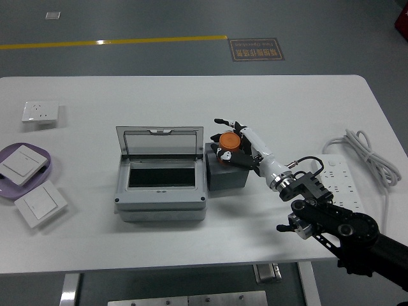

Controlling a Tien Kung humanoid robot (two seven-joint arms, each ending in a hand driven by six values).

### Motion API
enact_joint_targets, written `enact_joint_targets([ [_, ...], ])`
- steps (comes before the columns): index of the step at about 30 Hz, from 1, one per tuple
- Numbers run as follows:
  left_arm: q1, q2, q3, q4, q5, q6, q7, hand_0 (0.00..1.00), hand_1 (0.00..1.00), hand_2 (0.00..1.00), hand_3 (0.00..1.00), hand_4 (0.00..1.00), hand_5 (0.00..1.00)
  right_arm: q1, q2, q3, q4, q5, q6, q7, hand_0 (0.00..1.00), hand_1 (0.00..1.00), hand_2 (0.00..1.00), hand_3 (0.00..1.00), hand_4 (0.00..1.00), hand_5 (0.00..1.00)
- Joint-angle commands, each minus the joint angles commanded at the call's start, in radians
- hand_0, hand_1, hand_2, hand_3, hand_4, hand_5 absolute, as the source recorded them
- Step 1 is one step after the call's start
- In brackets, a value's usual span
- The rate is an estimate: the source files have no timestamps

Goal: Pick up the cylinder from the cube,place it in the box,flap close box

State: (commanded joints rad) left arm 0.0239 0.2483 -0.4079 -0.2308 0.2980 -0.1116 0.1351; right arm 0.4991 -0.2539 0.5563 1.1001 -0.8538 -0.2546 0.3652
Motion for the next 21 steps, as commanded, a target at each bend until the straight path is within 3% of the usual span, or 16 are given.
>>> enact_joint_targets([
  [17, -0.001, 0.001, -0.006, 0.0, 0.004, 0.003, -0.008, 0.697, 0.703, 0.7, 0.733, 0.705, 0.201, -0.001, 0.0, 0.002, 0.01, 0.012, -0.004, -0.014, 0.727, 0.716, 0.635, 0.842, 0.578, 0.002],
  [18, -0.001, 0.001, -0.007, 0.0, 0.004, 0.004, -0.009, 0.697, 0.703, 0.698, 0.731, 0.705, 0.196, -0.001, 0.0, 0.003, 0.011, 0.011, -0.004, -0.016, 0.706, 0.677, 0.586, 0.673, 0.379, 0.002],
  [21, -0.001, 0.001, -0.008, 0.0, 0.006, 0.005, -0.011, 0.697, 0.703, 0.698, 0.731, 0.705, 0.196, -0.002, 0.001, 0.005, 0.018, 0.004, -0.008, -0.025, 0.706, 0.677, 0.586, 0.673, 0.379, 0.002],
])
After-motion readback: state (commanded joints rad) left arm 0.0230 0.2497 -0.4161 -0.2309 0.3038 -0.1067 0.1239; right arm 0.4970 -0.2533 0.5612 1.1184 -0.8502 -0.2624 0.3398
